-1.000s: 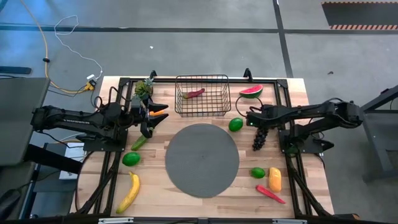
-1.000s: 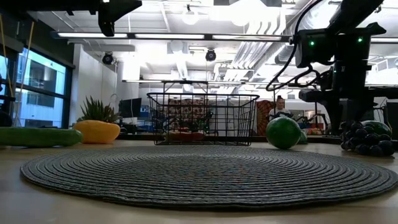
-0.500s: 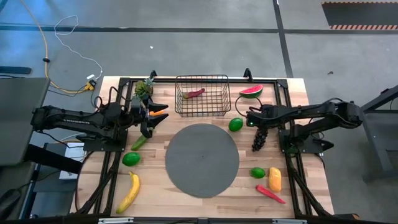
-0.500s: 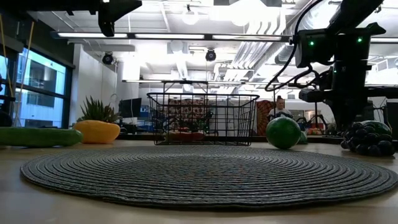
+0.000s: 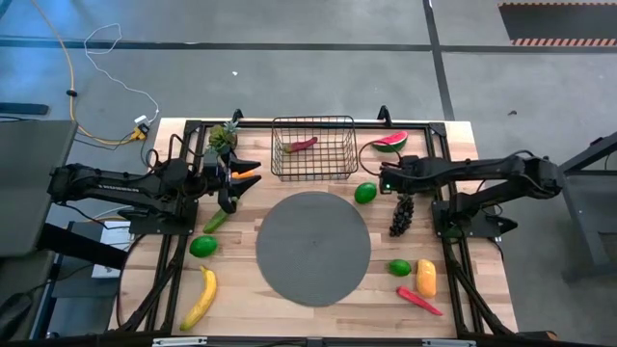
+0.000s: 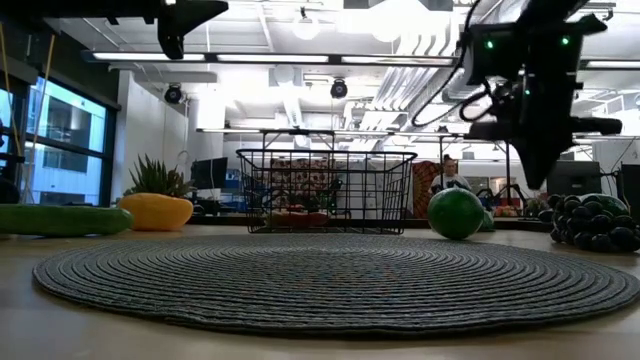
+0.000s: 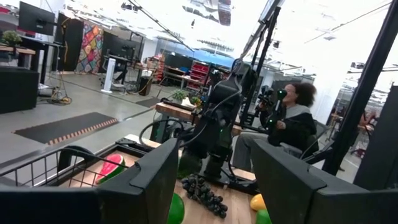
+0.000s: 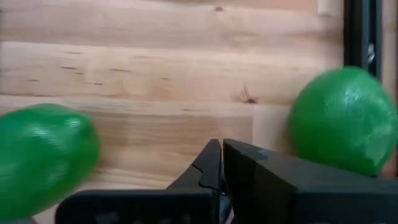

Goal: Build produce basket
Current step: Put the black grapes into the black wire basket

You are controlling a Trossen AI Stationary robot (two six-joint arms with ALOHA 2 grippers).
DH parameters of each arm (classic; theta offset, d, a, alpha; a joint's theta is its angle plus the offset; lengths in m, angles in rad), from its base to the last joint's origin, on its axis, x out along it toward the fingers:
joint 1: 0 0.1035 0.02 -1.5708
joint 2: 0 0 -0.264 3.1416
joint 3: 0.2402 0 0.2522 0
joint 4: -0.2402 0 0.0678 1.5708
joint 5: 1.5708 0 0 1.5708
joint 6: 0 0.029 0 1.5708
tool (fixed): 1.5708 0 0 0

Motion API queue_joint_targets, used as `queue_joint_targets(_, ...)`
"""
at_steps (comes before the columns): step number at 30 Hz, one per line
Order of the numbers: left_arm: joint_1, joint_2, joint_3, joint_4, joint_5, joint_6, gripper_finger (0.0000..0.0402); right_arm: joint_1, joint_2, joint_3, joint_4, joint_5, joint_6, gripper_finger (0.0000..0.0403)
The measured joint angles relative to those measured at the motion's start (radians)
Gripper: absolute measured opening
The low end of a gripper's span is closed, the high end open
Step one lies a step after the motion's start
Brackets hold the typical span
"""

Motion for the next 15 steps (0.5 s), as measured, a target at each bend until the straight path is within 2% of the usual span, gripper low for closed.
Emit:
queue_joint_targets(5,0.0,0.0,0.0,0.0,-0.005,0.0,0.0193,0.0,0.0,0.04,-0.033,-0.032,-0.047,0.0)
queue_joint_targets(10,0.0,0.0,0.0,0.0,-0.005,0.0,0.0193,0.0,-0.003,-0.004,-0.065,-0.108,-0.019,0.0)
queue_joint_targets(13,0.0,0.0,0.0,0.0,-0.007,0.0,0.0193,0.0,-0.024,-0.026,-0.033,-0.107,0.026,0.0001)
queue_joint_targets(15,0.0,0.0,0.0,0.0,-0.008,0.0,0.0193,-0.001,-0.046,-0.03,-0.029,-0.062,0.055,0.0006)
